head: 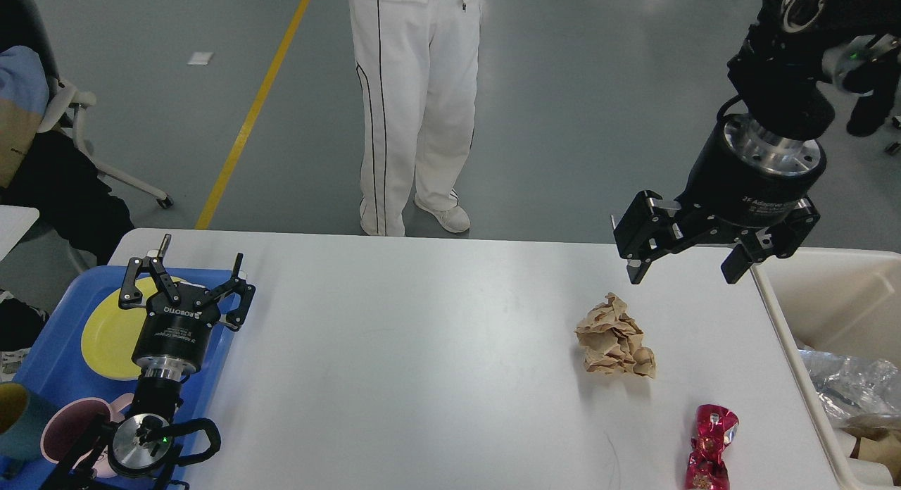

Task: Tidy desktop
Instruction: 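Raise the right gripper and swing it over the crumpled brown paper, then lower the right gripper onto the crumpled brown paper and grasp it, then lift the brown paper and carry it to the white bin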

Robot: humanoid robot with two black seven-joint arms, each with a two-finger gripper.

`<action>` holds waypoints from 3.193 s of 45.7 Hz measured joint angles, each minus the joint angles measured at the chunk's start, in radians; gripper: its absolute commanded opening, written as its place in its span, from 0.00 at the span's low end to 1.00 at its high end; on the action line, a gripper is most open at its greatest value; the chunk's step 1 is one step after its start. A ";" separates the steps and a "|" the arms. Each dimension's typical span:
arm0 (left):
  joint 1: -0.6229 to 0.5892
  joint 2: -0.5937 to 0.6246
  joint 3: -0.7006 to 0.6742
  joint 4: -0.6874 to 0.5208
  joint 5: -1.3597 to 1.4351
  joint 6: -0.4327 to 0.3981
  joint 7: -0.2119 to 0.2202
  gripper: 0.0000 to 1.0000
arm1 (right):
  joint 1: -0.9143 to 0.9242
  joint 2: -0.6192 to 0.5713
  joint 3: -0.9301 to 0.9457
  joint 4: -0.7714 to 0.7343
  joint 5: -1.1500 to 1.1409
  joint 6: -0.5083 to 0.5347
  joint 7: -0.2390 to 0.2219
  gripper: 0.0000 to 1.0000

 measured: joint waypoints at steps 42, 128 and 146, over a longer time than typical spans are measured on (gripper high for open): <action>0.000 0.000 0.000 0.000 0.002 0.000 0.001 0.96 | -0.190 -0.026 -0.124 0.096 -0.009 -0.232 0.162 1.00; 0.000 0.000 0.000 0.000 0.001 0.000 0.001 0.96 | -1.222 0.255 0.116 -0.884 0.080 -0.604 0.143 0.00; 0.000 0.000 0.000 0.000 0.002 0.000 0.001 0.96 | -1.038 0.192 0.108 -0.660 0.084 -0.552 0.123 0.00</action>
